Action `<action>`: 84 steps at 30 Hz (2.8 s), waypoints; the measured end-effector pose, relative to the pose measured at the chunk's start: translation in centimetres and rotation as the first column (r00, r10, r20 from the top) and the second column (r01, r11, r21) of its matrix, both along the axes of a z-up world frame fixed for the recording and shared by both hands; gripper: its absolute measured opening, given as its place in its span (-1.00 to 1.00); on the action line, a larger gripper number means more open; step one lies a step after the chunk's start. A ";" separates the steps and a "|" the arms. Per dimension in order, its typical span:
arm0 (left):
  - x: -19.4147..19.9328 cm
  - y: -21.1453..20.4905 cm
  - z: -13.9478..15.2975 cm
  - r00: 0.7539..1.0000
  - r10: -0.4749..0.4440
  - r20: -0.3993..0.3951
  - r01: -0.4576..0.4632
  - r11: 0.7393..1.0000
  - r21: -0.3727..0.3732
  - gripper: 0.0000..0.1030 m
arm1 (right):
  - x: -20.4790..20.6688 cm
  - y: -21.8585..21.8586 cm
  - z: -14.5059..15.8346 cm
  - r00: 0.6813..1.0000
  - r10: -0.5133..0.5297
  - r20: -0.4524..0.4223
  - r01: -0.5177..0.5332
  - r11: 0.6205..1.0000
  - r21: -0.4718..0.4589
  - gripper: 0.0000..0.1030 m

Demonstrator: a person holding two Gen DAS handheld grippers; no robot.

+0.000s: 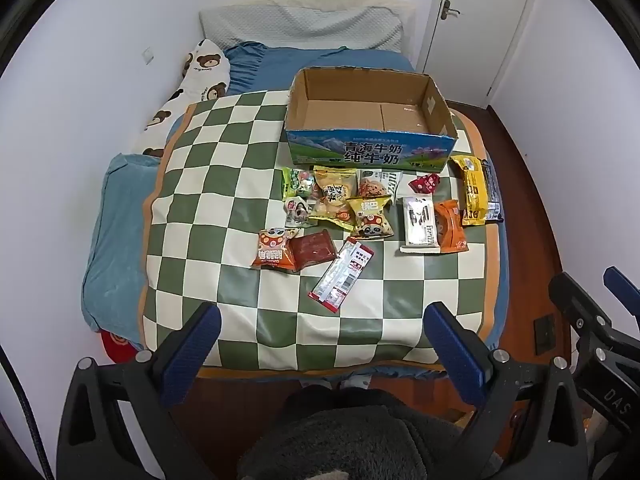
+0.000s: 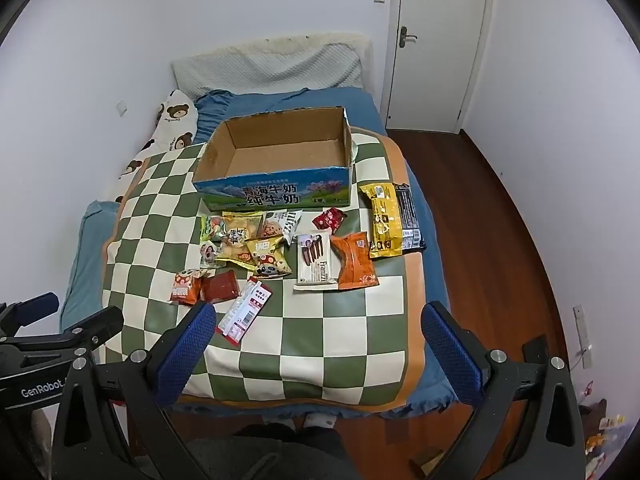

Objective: Organize snacks

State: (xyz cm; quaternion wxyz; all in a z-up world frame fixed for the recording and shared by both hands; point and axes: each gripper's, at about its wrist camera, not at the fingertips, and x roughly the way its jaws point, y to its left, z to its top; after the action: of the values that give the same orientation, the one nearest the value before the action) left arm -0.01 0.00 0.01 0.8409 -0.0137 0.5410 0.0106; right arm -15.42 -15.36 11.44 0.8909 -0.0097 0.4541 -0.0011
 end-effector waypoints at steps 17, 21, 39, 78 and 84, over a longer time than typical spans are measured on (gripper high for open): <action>-0.4 -0.1 -0.2 1.000 0.001 -0.004 -0.001 1.000 0.004 1.00 | -0.5 0.3 -0.3 1.000 0.007 -0.014 -0.006 1.000 0.012 1.00; -0.4 -0.1 -0.2 1.000 0.001 -0.005 -0.001 1.000 0.003 1.00 | -0.4 0.3 -0.4 1.000 0.004 -0.013 -0.004 1.000 0.010 1.00; -0.4 -0.1 0.1 1.000 0.001 -0.006 -0.001 1.000 0.001 1.00 | -0.3 0.6 0.1 1.000 0.004 -0.010 -0.004 1.000 0.005 1.00; 0.6 0.3 1.2 1.000 -0.001 -0.003 0.001 1.000 -0.003 1.00 | -0.1 0.9 0.3 1.000 0.000 -0.007 0.000 1.000 0.003 1.00; 0.8 0.3 1.4 1.000 -0.004 -0.006 0.004 1.000 -0.006 1.00 | -0.2 0.9 0.3 1.000 -0.001 -0.006 0.001 1.000 0.004 1.00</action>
State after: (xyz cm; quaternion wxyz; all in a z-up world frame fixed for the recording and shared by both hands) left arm 0.81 0.27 1.37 0.8393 -0.0152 0.5434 0.0070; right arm -15.61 -14.47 11.70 0.8896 -0.0078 0.4568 -0.0006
